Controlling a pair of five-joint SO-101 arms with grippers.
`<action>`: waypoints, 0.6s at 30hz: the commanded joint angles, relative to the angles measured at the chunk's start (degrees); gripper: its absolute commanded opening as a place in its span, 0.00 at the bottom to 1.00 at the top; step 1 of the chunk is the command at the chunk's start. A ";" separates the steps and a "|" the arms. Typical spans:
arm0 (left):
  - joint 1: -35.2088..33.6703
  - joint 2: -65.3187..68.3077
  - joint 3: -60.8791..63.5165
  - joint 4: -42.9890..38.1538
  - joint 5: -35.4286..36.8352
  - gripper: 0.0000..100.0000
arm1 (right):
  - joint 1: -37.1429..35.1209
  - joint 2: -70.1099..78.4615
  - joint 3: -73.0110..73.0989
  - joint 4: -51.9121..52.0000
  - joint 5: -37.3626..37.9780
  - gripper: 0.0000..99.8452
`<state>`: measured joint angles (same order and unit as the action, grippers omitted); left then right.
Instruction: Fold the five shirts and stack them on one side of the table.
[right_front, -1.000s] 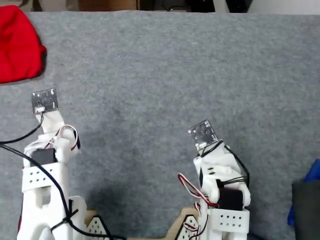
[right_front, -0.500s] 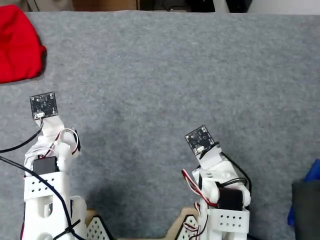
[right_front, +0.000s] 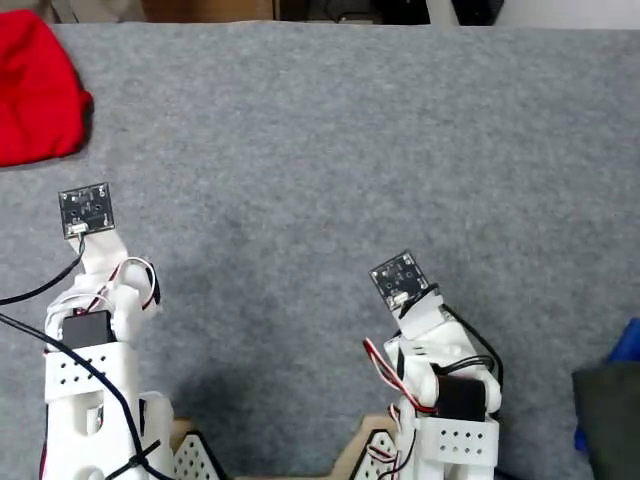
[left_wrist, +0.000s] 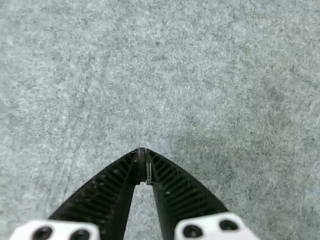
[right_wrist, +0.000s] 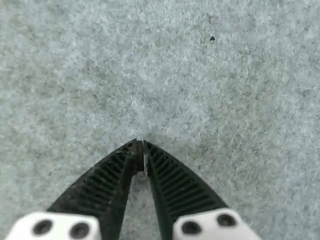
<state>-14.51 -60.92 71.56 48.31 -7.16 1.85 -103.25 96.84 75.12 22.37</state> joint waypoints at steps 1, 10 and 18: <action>-0.44 -1.01 -3.25 0.00 0.26 0.02 | -0.92 -6.11 -0.04 0.53 0.00 0.01; -0.53 -0.66 -2.90 0.26 0.35 0.02 | -0.92 -6.11 -0.04 0.53 0.00 0.01; -0.44 -0.57 -3.08 0.26 0.44 0.02 | -0.92 -6.11 -0.04 0.53 0.00 0.01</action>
<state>-14.51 -60.92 71.56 48.31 -7.08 1.85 -103.25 96.84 75.21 22.37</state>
